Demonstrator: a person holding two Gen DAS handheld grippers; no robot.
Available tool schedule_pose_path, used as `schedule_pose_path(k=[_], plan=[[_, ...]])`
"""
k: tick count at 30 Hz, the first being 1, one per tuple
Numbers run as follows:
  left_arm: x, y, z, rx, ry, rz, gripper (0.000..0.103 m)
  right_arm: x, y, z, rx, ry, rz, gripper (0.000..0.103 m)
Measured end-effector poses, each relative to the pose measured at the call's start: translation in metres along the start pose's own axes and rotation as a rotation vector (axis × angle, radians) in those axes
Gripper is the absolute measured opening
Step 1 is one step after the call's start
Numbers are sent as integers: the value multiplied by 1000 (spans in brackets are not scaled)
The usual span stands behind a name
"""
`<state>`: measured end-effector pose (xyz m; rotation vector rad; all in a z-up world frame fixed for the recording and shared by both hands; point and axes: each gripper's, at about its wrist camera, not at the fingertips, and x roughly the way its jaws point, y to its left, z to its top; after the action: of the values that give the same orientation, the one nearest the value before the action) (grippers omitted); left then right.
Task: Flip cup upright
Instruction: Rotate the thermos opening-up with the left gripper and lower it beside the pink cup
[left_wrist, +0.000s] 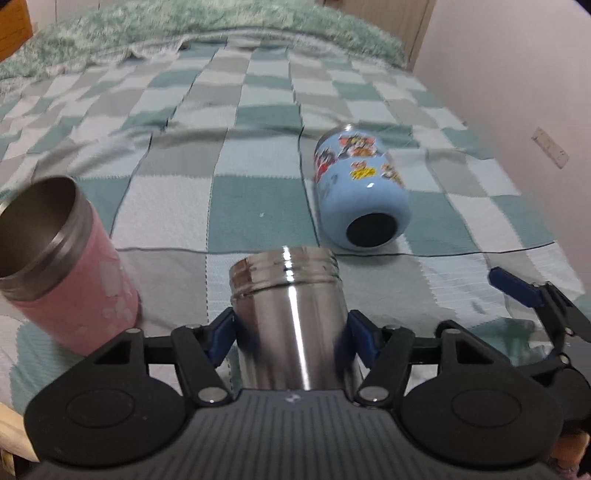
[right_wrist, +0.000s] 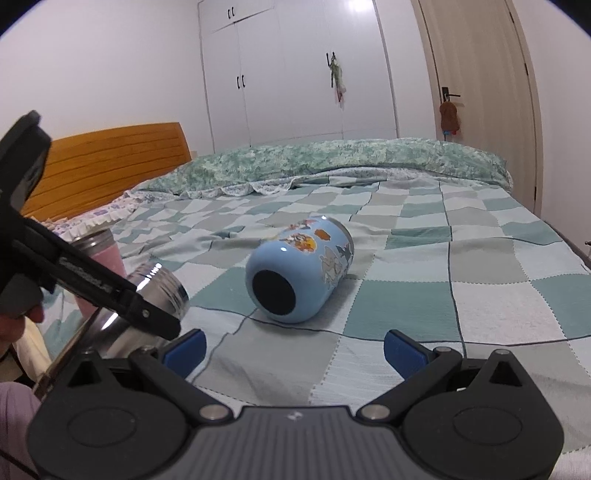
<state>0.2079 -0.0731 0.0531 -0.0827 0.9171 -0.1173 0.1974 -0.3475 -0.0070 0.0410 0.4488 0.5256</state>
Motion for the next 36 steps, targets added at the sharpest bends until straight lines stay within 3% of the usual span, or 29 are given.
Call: schedule_pose_path(k=[6,11,16,18,26,34,36], plan=[[-38,3,-11,38,-105,-29,64,-9,12,1,12,-29,-22,103],[-70,13,-12,38,-238,-47,64,-11,22,2,18,-52,-36,103],[-79,16,-14,74,-429,26,62,-11,32,5,18,-79,-49,103],[-71,13,-14,96,-460,67,63,-11,36,5,18,-82,-56,103],[-33,20,-7,86,-407,96,62,-9,42,8,10,-91,-57,103],[-22,21,4,104,-376,103,63,-8,41,9,17,-90,-57,103],[-21,21,4,105,-372,111,76,-8,41,9,15,-91,-58,103]])
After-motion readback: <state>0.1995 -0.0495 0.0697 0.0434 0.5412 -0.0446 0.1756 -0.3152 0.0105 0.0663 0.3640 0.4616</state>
